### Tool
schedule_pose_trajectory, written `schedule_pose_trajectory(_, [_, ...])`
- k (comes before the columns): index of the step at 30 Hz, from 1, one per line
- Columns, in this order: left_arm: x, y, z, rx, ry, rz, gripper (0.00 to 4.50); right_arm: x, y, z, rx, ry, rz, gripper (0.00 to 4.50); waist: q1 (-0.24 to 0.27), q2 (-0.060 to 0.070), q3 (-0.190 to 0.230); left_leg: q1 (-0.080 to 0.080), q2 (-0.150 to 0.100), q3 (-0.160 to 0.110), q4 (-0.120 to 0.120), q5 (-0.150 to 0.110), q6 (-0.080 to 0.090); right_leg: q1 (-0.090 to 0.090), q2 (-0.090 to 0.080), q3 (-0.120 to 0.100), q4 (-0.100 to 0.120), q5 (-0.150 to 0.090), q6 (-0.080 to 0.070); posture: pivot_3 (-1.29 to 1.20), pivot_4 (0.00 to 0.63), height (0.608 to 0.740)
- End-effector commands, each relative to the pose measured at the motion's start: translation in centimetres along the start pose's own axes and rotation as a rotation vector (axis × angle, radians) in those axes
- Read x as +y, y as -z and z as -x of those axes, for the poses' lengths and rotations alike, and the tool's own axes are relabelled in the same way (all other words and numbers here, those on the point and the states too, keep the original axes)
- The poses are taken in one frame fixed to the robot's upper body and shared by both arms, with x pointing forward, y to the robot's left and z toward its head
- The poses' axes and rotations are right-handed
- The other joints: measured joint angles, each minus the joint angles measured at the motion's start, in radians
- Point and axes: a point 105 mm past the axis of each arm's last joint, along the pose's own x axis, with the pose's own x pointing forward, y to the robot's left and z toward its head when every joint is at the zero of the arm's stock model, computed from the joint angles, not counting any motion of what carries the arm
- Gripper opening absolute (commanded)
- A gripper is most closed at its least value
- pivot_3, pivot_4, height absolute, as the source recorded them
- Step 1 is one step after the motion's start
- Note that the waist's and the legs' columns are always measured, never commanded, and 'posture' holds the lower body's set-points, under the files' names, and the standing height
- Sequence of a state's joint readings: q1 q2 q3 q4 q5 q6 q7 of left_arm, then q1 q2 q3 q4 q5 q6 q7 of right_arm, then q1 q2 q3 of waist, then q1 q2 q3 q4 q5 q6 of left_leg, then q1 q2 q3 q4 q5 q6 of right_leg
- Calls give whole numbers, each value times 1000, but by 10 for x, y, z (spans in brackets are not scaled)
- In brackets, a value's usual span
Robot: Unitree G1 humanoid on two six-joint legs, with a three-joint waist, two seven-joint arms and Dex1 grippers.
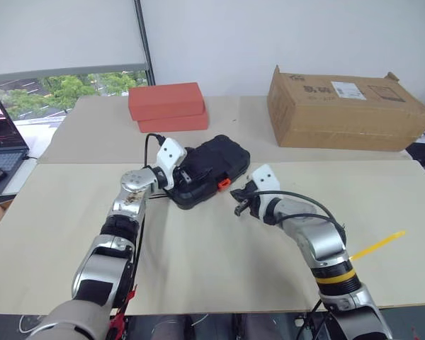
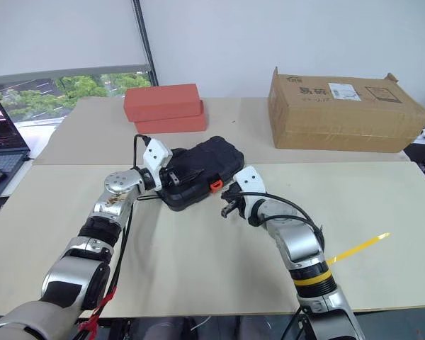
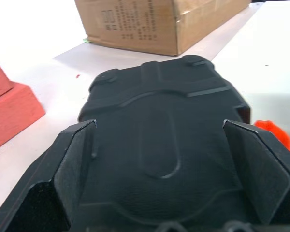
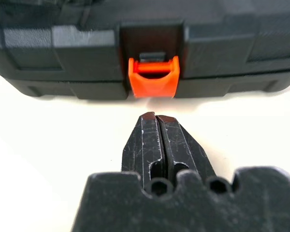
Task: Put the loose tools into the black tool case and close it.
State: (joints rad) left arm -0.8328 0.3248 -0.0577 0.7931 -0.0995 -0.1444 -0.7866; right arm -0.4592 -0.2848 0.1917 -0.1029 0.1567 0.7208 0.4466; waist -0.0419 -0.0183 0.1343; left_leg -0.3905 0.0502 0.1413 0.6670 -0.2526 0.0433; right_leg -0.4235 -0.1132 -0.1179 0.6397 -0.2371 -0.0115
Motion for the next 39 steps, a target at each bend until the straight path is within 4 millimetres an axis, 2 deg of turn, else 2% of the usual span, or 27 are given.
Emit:
schedule_pose_trajectory(1, [0,49,14,203,-26,-1,4500,-4,-22,-6,-80,20,53,45,0,0,0,0,0,0,0,0,0,0,0,0,0,0,0,0,150,711])
schedule_pose_trajectory(6, [-8,61,15,259,8,-5,4500,-2,-35,-13,-124,16,68,45,-1,0,0,1,0,0,-1,0,0,0,1,0,1,0,0,0,150,711])
schedule_pose_trajectory(12, [-13,65,15,271,28,-6,4500,5,-61,-15,-207,-9,64,45,-5,0,0,1,0,1,-1,1,-1,0,0,0,1,0,0,0,150,711])
schedule_pose_trajectory(19, [-19,68,15,274,40,0,4500,14,-72,-16,-233,-40,64,45,-8,0,0,3,1,1,-2,1,-1,0,0,1,2,0,0,0,150,711])
schedule_pose_trajectory(29, [-21,69,15,269,39,10,4500,25,-73,-21,-235,-72,52,45,0,1,0,3,1,2,-3,1,-2,1,1,1,1,0,0,0,150,711])
schedule_pose_trajectory(34, [-19,69,16,270,32,13,4500,15,-76,-17,-249,-34,62,45,2,1,0,3,-2,3,-3,-1,1,2,-1,0,0,0,0,0,150,711])
schedule_pose_trajectory(37, [-18,70,18,271,30,16,4500,0,-79,-6,-256,-4,74,45,2,1,0,3,-1,2,-3,0,0,2,0,0,1,0,0,0,150,711])
schedule_pose_trajectory(39, [-19,69,18,270,34,17,4500,-3,-73,1,-232,-21,80,45,1,1,-1,3,-1,2,-3,0,0,1,0,0,1,-1,0,0,150,711])
